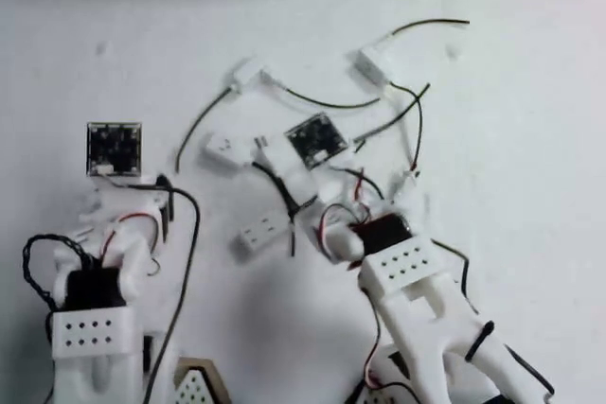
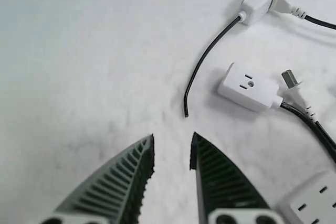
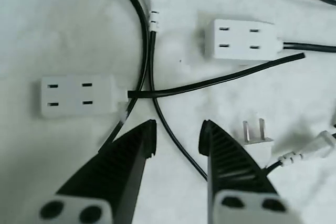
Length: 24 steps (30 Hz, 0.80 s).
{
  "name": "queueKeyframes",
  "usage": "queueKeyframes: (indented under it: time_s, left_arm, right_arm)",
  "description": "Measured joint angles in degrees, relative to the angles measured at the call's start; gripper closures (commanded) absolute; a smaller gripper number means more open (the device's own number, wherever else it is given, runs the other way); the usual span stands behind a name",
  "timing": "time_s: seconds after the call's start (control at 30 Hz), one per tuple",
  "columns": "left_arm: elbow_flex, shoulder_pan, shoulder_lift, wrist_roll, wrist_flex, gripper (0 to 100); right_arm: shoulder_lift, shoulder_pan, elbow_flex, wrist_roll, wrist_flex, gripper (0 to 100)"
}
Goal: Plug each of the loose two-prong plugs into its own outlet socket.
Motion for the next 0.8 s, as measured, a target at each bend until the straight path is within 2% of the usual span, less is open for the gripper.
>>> queueKeyframes:
  time_s: [0.17, 0.47, 0.7, 0.8]
  left_arm:
    - [0.0, -0.4, -0.1, 0.0, 0.0, 87]
    - [0.2, -0.4, -0.1, 0.0, 0.0, 87]
    - [0.7, -0.4, -0.1, 0.0, 0.0, 87]
    - [1.0, -0.4, -0.1, 0.0, 0.0, 87]
  right_arm:
    - [3.6, -1.3, 0.0, 2.6, 0.3, 86.1]
    - [22.8, -1.7, -8.2, 4.9, 0.3, 86.1]
    - [28.6, -1.1, -9.4, 8.5, 0.8, 86.5]
    - [29.3, -1.1, -9.8, 8.9, 1.2, 93.0]
